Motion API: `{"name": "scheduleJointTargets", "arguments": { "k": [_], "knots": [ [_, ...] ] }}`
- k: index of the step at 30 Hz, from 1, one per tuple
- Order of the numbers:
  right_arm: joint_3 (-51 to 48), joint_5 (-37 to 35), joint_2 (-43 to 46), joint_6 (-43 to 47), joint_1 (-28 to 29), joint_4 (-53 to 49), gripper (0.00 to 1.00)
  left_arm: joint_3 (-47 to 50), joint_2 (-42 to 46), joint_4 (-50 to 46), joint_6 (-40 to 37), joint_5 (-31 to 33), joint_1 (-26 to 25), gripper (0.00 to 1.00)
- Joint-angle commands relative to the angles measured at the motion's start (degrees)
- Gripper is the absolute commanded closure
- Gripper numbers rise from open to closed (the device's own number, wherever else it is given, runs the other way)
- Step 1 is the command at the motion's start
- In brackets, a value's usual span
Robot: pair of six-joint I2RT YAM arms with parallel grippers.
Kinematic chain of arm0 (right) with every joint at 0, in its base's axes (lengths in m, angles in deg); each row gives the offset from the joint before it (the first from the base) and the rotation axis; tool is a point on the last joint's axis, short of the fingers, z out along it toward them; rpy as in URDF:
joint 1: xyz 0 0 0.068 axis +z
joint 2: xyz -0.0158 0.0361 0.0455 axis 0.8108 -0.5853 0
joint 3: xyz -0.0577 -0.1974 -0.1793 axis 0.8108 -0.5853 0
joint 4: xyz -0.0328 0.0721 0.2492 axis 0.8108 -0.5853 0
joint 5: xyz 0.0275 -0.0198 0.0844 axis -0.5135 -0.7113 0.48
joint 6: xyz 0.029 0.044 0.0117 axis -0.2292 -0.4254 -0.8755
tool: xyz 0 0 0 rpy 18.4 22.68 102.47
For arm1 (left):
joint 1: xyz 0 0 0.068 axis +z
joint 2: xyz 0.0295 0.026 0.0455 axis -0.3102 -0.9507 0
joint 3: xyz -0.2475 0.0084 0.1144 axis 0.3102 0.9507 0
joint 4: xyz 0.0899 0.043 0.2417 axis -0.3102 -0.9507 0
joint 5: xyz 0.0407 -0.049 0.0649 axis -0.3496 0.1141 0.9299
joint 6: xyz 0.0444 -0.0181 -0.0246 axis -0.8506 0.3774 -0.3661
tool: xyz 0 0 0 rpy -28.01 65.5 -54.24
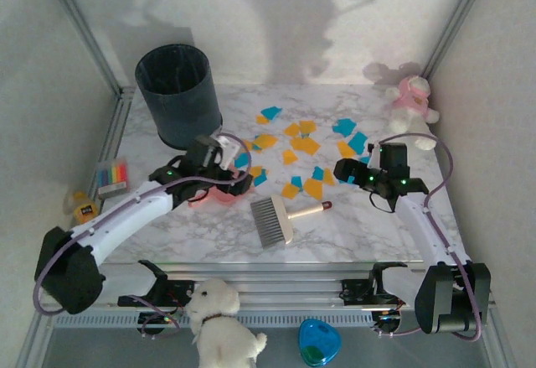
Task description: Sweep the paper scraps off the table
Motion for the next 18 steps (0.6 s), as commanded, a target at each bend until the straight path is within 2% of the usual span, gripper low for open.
{"name": "scheduleJointTargets", "arguments": {
  "k": [1, 8, 11, 16, 18],
  "knots": [
    [-1.0, 0.5, 0.7, -2.3, -0.2, -2.8, 0.01, -4.3, -4.5, -4.8, -5.5, -1.2, -6.7, 0.01],
    [-1.0, -2.1, 0.5, -2.1, -0.2, -5.0, 0.01, -12.7, -15.7, -8.7, -10.5, -0.3, -17.0, 0.01],
    [-1.0, -3.3, 0.6, -2.1, -0.2, -5.3, 0.01, -15.7, -20.2, -9.9, -12.3, -1.5, -19.4, 0.03],
    [-1.2, -5.0, 0.8, -2.1, -0.2, -6.1, 0.01, -21.6, -28.0, -12.6, -14.1, -4.2, -21.0, 0.19],
    [-1.4, -5.4, 0.8, -2.1, -0.2, -6.2, 0.01, -23.0, -30.2, -13.0, -14.9, -5.1, -21.3, 0.20]
  ]
}}
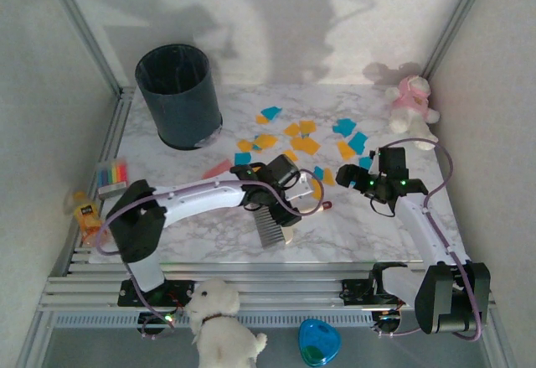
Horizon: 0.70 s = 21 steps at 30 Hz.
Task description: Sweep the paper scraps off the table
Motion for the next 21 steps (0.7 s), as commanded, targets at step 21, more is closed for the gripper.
{"name": "scheduleJointTargets", "arguments": {
  "k": [21],
  "knots": [
    [-0.6, -4.4, -1.3, -0.4, -0.2, -2.7, 0.01, -13.3, -17.2, -10.3, -5.5, -3.2, -0.8, 0.46]
  ]
}}
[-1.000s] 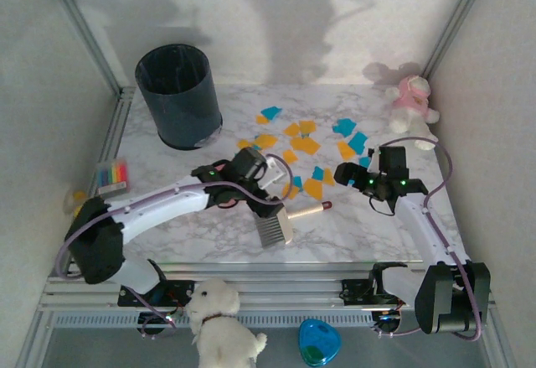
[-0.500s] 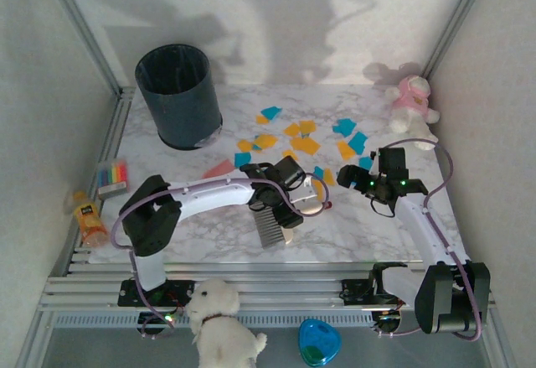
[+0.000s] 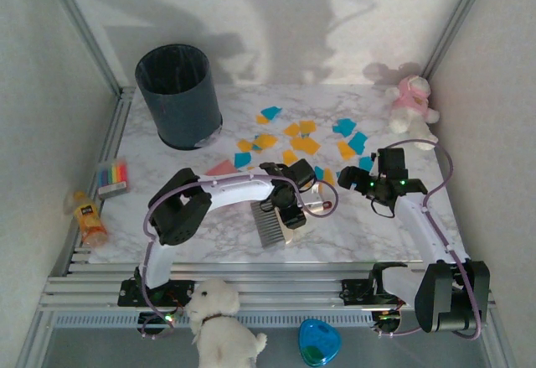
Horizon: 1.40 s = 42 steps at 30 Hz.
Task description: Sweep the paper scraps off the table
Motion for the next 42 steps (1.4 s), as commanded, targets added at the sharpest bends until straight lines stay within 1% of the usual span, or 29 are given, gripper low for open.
{"name": "scheduleJointTargets", "arguments": {
  "k": [1, 3, 6, 15, 18, 21, 31, 33, 35, 39, 42],
  "knots": [
    [-0.3, -1.4, -0.9, -0.4, -0.2, -1.4, 0.01, -2.5, -1.4, -3.0, -1.4, 0.8, -0.4, 0.47],
    [-0.4, -1.4, -0.9, -0.4, -0.2, -1.5, 0.01, -3.0, -2.3, -3.6, -1.3, 0.6, -0.4, 0.51],
    [-0.5, -1.7, -1.1, -0.3, -0.2, -1.7, 0.01, -3.3, -2.7, -4.0, -1.4, 0.5, -0.5, 0.55],
    [-0.4, -1.9, -1.1, -0.2, -0.2, -2.0, 0.01, -2.9, -3.6, -4.3, -1.5, 2.4, -1.2, 0.59],
    [-0.4, -2.1, -1.2, -0.1, -0.2, -2.2, 0.01, -2.4, -3.7, -4.1, -1.4, 3.0, -1.4, 0.55],
    [-0.5, -2.1, -1.1, 0.0, -0.2, -2.2, 0.01, -1.8, -3.6, -3.7, -1.3, 3.3, -1.5, 0.53],
    [-0.5, -2.2, -1.1, 0.3, -0.2, -2.5, 0.01, -0.9, -4.5, -2.3, -0.8, 5.8, -1.6, 0.52],
    [-0.4, -2.4, -1.1, 0.3, -0.2, -2.6, 0.01, -0.9, -4.8, -2.4, -0.7, 5.9, -1.5, 0.54],
    [-0.4, -2.4, -1.0, 0.3, -0.2, -2.7, 0.01, -0.9, -5.1, -2.4, -0.6, 5.7, -1.6, 0.62],
    [-0.4, -2.5, -0.9, 0.3, -0.2, -2.9, 0.01, -0.1, -4.3, -1.6, 0.0, 5.2, -1.5, 0.73],
    [-0.3, -2.4, -0.7, 0.3, -0.2, -3.1, 0.01, 1.1, -2.6, 0.3, 0.5, 4.7, -1.6, 0.74]
  ]
}}
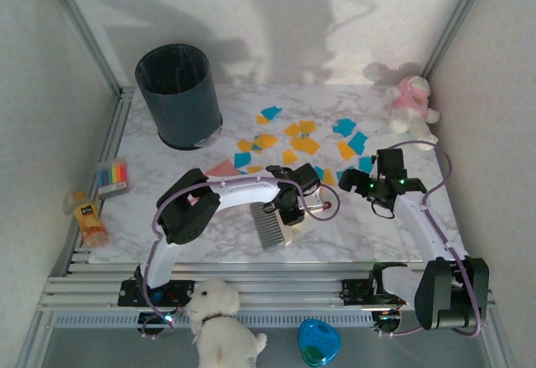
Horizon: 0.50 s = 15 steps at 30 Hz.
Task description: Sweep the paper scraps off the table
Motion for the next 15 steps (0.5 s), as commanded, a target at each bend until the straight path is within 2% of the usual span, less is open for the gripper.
{"name": "scheduleJointTargets", "arguments": {
  "k": [1, 8, 15],
  "knots": [
    [-0.3, -0.8, 0.1, 0.2, -0.2, -1.4, 0.01, 3.0, 1.0, 1.5, 1.0, -0.5, -0.5, 0.75],
    [0.4, 1.9, 0.3, -0.5, -0.2, -1.7, 0.01, 5.2, 5.9, 8.0, 3.8, 0.0, 0.5, 0.77],
    [1.4, 12.4, 0.8, -2.6, -0.3, 1.3, 0.03, 8.2, 11.5, 16.3, 6.5, 1.0, 2.2, 0.77]
  ]
}}
